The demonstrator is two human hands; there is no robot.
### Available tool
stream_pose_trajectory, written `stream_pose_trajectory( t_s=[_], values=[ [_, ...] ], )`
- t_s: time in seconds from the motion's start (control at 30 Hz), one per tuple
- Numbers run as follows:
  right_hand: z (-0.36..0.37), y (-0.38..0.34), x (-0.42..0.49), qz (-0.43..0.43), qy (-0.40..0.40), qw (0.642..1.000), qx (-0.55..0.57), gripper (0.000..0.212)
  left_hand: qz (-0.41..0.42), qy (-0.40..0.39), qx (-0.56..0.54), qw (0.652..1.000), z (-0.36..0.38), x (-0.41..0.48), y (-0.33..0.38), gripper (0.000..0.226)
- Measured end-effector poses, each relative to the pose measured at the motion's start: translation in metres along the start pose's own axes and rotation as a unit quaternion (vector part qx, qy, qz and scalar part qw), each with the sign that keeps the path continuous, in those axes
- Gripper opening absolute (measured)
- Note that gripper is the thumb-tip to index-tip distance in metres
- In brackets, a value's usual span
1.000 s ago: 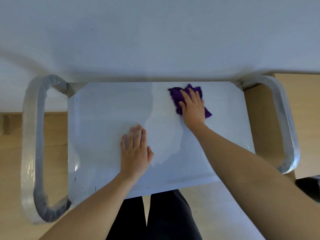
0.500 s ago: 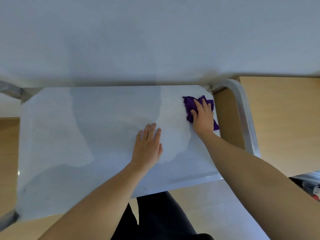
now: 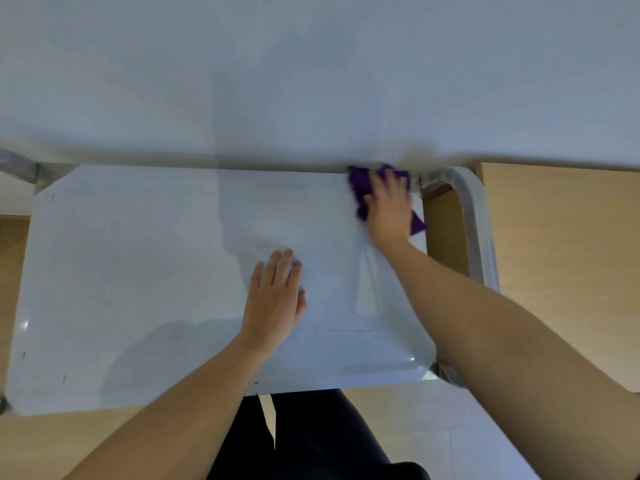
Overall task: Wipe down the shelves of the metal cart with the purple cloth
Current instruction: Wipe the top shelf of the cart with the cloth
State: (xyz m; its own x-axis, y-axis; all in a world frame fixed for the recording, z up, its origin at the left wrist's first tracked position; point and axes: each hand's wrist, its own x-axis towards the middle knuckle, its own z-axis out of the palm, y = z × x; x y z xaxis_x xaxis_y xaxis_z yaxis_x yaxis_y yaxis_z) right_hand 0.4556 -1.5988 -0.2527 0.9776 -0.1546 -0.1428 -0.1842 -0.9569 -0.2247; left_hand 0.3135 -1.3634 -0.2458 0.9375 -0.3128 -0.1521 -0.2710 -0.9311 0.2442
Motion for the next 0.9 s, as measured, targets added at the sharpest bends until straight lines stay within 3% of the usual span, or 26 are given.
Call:
stream_pose_trajectory(
  t_s=[0.07,0.13,0.2,0.3,0.37,0.43,0.57,0.7,0.9],
  values=[
    [-0.007,0.017,0.006,0.112,0.012,0.993,0.023,0.048,0.005,-0.002,-0.001,1.000,0.000,0.000,0.000,0.049],
    [-0.002,0.000,0.002,0.132,0.028,0.991,0.022,0.048,0.002,-0.005,0.000,1.000,0.000,0.000,0.001,0.049],
    [0.010,-0.034,-0.010,0.055,0.027,0.998,0.022,0.047,-0.006,-0.005,-0.002,1.000,0.000,0.000,0.002,0.049],
    [0.025,-0.071,-0.037,-0.128,-0.023,0.991,0.008,0.043,-0.014,-0.014,0.007,1.000,-0.001,0.000,0.003,0.049],
    [0.024,-0.065,-0.039,-0.162,-0.044,0.986,0.025,0.043,-0.016,-0.020,0.015,1.000,-0.002,-0.001,0.004,0.049],
    [0.017,-0.045,-0.031,-0.122,-0.022,0.992,0.017,0.045,-0.013,-0.020,0.017,1.000,-0.003,0.001,0.006,0.049],
    [-0.005,0.013,-0.018,0.079,-0.001,0.997,0.025,0.048,-0.007,-0.031,0.025,0.999,-0.004,0.002,0.011,0.050],
    [-0.017,0.028,-0.025,0.079,-0.020,0.996,0.028,0.048,-0.002,-0.042,0.029,0.999,-0.003,-0.003,0.010,0.055],
    [-0.004,0.019,-0.080,0.160,-0.002,0.987,0.025,0.047,0.033,-0.061,0.036,0.997,-0.007,-0.007,0.003,0.060]
  ],
)
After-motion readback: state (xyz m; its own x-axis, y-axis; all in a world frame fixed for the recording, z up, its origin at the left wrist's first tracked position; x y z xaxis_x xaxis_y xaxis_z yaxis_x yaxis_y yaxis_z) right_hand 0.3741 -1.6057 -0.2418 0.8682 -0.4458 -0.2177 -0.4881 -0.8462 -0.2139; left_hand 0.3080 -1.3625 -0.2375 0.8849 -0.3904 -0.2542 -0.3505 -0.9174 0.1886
